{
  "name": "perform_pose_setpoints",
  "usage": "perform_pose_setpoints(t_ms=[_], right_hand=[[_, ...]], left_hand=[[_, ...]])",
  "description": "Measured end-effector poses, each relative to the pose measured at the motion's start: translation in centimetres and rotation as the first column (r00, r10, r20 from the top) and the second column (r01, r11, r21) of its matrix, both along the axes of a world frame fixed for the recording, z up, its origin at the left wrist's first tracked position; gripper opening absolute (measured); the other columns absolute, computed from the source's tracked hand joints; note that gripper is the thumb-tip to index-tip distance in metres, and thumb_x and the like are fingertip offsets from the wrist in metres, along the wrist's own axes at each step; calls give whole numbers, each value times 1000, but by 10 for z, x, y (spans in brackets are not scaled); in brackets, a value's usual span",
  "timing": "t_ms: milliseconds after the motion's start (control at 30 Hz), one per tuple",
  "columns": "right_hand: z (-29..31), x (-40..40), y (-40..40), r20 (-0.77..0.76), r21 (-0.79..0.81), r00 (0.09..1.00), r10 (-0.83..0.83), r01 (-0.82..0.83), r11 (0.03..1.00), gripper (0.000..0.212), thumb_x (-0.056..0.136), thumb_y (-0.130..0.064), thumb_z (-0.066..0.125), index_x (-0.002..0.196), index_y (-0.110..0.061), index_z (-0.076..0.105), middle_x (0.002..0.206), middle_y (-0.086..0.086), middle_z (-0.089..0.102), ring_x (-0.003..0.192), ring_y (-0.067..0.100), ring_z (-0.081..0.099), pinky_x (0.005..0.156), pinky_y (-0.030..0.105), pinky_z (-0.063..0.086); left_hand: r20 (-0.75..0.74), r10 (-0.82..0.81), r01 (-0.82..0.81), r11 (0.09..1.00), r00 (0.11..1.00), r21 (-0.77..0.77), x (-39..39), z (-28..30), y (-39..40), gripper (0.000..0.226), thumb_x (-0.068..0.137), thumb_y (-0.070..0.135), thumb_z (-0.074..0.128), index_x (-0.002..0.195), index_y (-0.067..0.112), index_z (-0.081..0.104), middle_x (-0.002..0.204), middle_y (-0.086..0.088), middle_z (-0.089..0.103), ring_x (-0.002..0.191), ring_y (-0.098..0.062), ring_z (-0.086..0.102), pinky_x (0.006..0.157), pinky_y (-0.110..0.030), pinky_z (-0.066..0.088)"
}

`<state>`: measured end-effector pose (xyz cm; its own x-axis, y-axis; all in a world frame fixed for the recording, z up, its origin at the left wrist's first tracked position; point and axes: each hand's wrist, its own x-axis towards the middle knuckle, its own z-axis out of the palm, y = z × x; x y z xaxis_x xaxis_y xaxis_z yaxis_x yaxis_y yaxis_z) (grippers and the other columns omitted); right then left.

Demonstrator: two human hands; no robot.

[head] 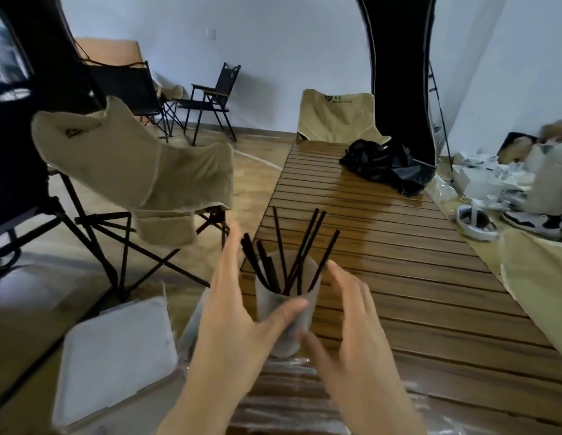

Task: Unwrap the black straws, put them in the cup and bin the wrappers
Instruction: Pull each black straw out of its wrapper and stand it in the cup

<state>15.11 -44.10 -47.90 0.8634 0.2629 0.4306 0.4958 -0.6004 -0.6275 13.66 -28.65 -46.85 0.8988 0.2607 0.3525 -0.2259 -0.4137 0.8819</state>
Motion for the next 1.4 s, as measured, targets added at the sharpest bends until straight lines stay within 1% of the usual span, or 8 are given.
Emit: perform_pose_setpoints(t_ms=[167, 233, 433, 667, 833, 1000, 1233, 1400], right_hand=[[-5, 26, 14, -119, 17, 993, 13, -11, 1000, 83, 74, -28, 77, 141, -28, 29, 143, -18, 28, 117, -27, 20, 86, -13, 13], [-14, 31, 16, -14, -54, 1000, 3, -4, 999, 59, 73, -23, 79, 125, -28, 52, 149, -14, 27, 129, -13, 24, 93, -10, 13], [-14, 25, 18, 46, 44, 998, 37, -39, 998, 42, 74, -14, 78, 96, -44, 59, 141, -11, 40, 129, 16, 45, 102, 31, 40], [8, 4, -9, -138, -14, 990, 20, -22, 1000, 51, 57, -20, 88, 60, -57, 55, 124, -41, 30, 105, -27, 34, 80, -11, 24], [15, 1, -18, -316, 105, 949, -7, 42, 994, 72, 52, -21, 91, 95, -45, 39, 110, -31, 51, 94, -18, 50, 71, -2, 38], [13, -1, -17, -314, 290, 941, 123, -29, 957, 99, 52, -31, 89, 125, -49, 25, 122, -37, 50, 115, -14, 48, 98, 23, 40], [10, 0, -11, -225, 317, 950, 215, -137, 938, 75, 71, -64, 58, 136, -39, 29, 125, -47, 40, 117, -26, 36, 86, -8, 25], [5, 3, -8, -171, 243, 976, 132, -88, 966, 55, 71, -76, 46, 124, -65, 35, 126, -45, 44, 109, -30, 39, 87, -5, 33]], left_hand=[[-165, -124, 143, 984, 978, 109, 6, -22, 10, 76, 64, 78, 57, 131, 57, 27, 123, 43, 41, 111, 30, 36, 90, 3, 34], [-133, -158, 169, 983, 978, 73, 8, -27, 15, 64, 69, 78, 56, 126, 62, 32, 125, 39, 50, 117, 22, 44, 97, -8, 41], [-43, -142, 144, 988, 989, 62, 4, -20, 15, 65, 66, 75, 62, 120, 77, 26, 124, 34, 54, 117, 14, 50, 95, -9, 42], [-60, -219, 223, 973, 974, 63, 1, -20, 8, 93, 65, 65, 71, 142, 55, 20, 131, 36, 48, 118, 18, 46, 88, 0, 39], [-48, -207, 210, 975, 977, 70, 2, -18, 1, 90, 62, 75, 65, 140, 56, 24, 125, 38, 48, 111, 11, 54, 85, -6, 45], [-32, -149, 152, 984, 988, 93, 4, -18, 1, 78, 62, 85, 50, 135, 64, 28, 123, 30, 53, 106, 6, 58, 91, -26, 52], [-1, -236, 236, 972, 972, -6, 8, -20, -9, 69, 79, 75, 44, 141, 47, 35, 130, 53, 36, 123, 28, 32, 92, 6, 28], [45, -339, 340, 910, 940, -239, 20, -15, -16, 54, 58, 85, 59, 110, 74, 49, 142, 5, 51, 129, 8, 44, 104, -15, 38]])
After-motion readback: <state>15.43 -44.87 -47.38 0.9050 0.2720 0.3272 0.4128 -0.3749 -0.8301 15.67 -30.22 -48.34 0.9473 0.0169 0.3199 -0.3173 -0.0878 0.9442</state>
